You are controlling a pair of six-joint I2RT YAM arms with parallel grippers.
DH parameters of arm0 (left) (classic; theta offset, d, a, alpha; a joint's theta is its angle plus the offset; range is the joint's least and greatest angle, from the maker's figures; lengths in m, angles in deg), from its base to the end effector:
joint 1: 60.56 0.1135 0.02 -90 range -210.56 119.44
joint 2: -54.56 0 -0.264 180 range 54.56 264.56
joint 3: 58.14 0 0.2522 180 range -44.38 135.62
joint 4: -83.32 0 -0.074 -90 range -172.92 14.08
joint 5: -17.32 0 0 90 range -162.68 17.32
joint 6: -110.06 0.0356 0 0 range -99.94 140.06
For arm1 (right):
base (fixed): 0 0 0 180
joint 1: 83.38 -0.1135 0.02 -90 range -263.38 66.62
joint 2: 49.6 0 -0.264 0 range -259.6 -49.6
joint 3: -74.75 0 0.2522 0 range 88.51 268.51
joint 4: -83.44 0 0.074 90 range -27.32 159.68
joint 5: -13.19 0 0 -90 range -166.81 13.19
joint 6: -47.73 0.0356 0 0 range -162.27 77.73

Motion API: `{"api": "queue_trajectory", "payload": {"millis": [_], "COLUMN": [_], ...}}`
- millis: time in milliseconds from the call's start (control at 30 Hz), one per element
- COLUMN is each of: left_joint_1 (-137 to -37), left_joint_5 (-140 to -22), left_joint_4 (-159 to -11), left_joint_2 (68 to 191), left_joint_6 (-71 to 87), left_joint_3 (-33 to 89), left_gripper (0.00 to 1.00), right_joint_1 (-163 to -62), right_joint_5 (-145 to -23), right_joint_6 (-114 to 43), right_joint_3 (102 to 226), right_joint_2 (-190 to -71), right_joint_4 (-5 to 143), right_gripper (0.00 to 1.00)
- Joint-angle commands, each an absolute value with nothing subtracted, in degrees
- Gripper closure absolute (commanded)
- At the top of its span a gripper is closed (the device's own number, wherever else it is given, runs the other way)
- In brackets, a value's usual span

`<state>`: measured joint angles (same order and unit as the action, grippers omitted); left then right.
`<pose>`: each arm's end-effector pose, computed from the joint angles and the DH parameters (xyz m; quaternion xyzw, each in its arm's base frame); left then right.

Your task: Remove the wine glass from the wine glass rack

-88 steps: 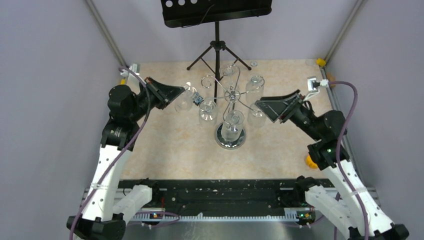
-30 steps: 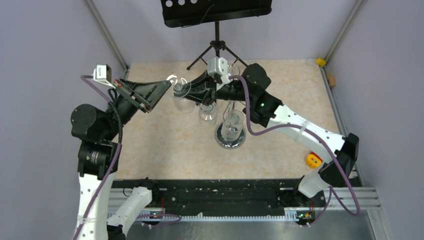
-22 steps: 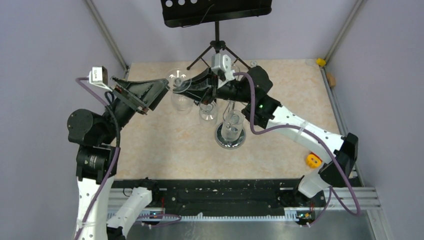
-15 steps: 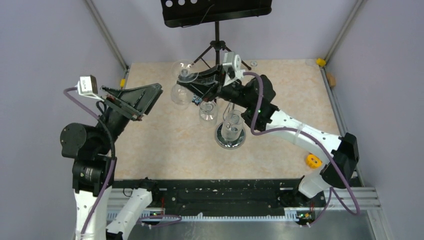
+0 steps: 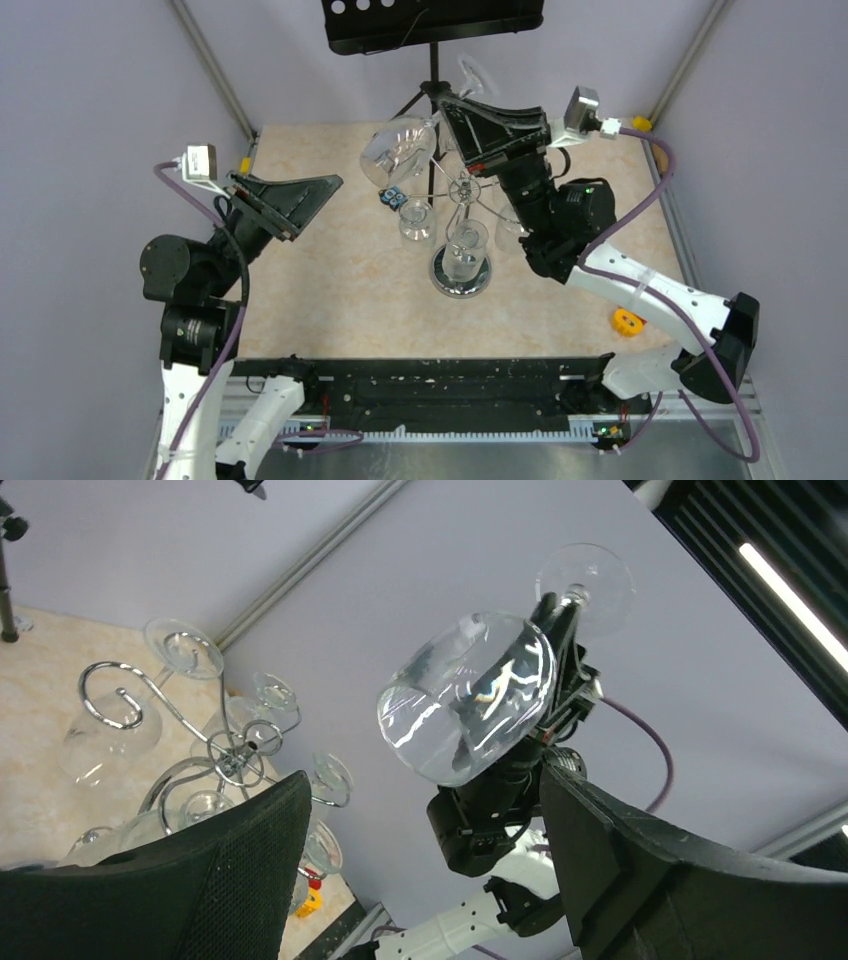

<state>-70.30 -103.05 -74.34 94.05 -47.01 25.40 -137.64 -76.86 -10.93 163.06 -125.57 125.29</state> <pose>0.0904 -0.0338 0.4955 -0.0696 0.5793 -0.6114 0.5346 0.1556 0.2163 0.5124 -0.0615 0.3012 0.6466 0.6981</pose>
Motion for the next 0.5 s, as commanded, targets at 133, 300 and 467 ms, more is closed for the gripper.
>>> {"api": "queue_trajectory", "payload": {"millis": [133,300,467], "left_joint_1": [-70.1,-70.1,-70.1], "left_joint_5": [-113.5,-112.3,-112.6], "left_joint_4": [-97.1,-96.7,-97.1], "left_joint_2": [95.1,94.8,95.4], "left_joint_6": [-56.5,-56.2,-56.8], "left_joint_3": [21.2,20.6,21.3], "left_gripper": [0.19,0.27,0.33], "right_joint_1": [-138.1,-138.1,-138.1], "right_joint_5": [-64.6,-64.9,-64.7], "right_joint_6": [8.3,14.0,16.9], "right_joint_3": [160.7,160.4,159.9], "right_joint_2": [-125.9,-127.2,-128.2], "right_joint_4": [131.3,132.0,131.1], "right_gripper": [1.0,1.0,1.0]}}
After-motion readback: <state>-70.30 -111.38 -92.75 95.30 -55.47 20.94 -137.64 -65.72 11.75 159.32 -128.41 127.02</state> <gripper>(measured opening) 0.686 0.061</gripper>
